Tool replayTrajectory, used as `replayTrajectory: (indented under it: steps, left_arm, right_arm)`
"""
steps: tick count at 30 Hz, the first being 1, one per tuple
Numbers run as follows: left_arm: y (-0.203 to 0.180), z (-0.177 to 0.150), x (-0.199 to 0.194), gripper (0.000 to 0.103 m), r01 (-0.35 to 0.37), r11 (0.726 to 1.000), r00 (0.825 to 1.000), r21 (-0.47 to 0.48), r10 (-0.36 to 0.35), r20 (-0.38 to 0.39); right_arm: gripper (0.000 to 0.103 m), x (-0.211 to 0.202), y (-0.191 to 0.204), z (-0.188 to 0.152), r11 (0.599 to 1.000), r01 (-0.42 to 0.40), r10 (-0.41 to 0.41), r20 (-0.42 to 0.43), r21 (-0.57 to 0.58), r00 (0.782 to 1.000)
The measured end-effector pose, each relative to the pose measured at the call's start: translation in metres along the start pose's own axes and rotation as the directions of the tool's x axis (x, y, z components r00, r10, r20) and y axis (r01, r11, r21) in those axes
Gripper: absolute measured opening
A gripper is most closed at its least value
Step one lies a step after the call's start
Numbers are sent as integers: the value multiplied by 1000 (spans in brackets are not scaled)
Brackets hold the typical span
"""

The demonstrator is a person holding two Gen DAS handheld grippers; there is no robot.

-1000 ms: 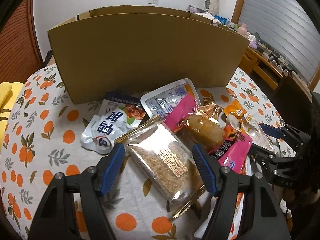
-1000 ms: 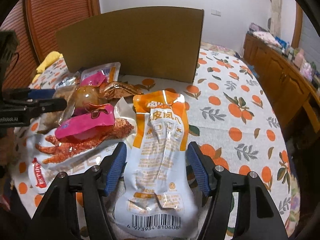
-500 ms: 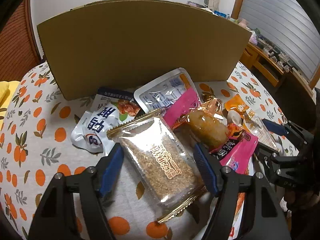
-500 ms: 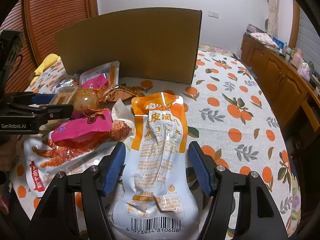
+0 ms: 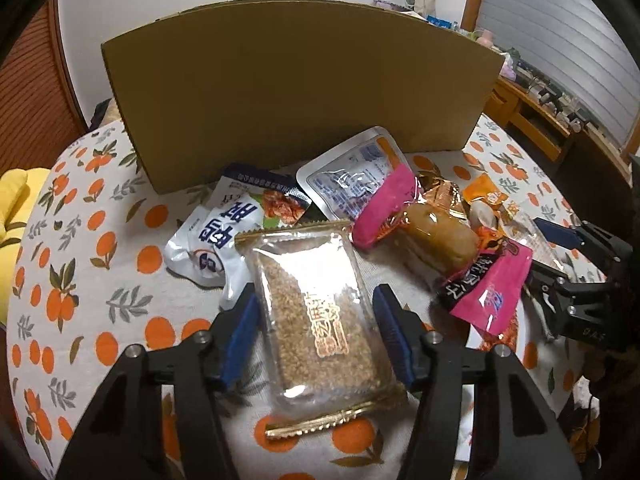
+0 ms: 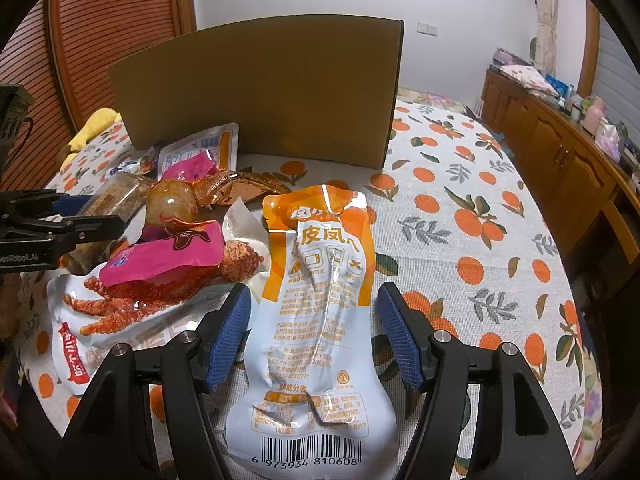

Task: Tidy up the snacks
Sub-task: 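Grasp the rice-crisp bar with the left tool while the right tool grasps the orange sausage pouch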

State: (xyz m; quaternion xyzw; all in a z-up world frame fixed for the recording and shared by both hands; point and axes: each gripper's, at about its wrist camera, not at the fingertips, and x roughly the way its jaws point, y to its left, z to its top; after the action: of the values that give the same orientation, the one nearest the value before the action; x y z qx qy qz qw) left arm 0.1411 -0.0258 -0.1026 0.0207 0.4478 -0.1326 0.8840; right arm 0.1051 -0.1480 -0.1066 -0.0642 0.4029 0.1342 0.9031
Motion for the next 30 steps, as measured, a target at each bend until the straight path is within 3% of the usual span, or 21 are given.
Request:
replayTrajectory:
  steps: [6,19,21,27,30]
  left_arm:
    - [2,-2,-3,42,-9,1000,1000,8,9,13]
    - [7,-6,-44,41,12,1000,994,12,-14,113]
    - [6,-6,-47,42,14,1000,993,15,-15,120]
    - [5,-8,-47,42,22,1000,992,10,-23,125]
    - [4,-9,-48,42,23,1000,991,11,-24,128]
  right_arm:
    - [68,0,0,0,1000,0,0,1,0,1000]
    - [67,0,1,0,1000,-3,3,-5,-7,1000]
    - [56,-2,0,0,1000,-19,19,-17,-14,1000]
    - [42,-8,-2,-1,999,-12,11,-35,-48,999]
    - [40,-10,-5,-2,999,-12,10,-34,-46,999]
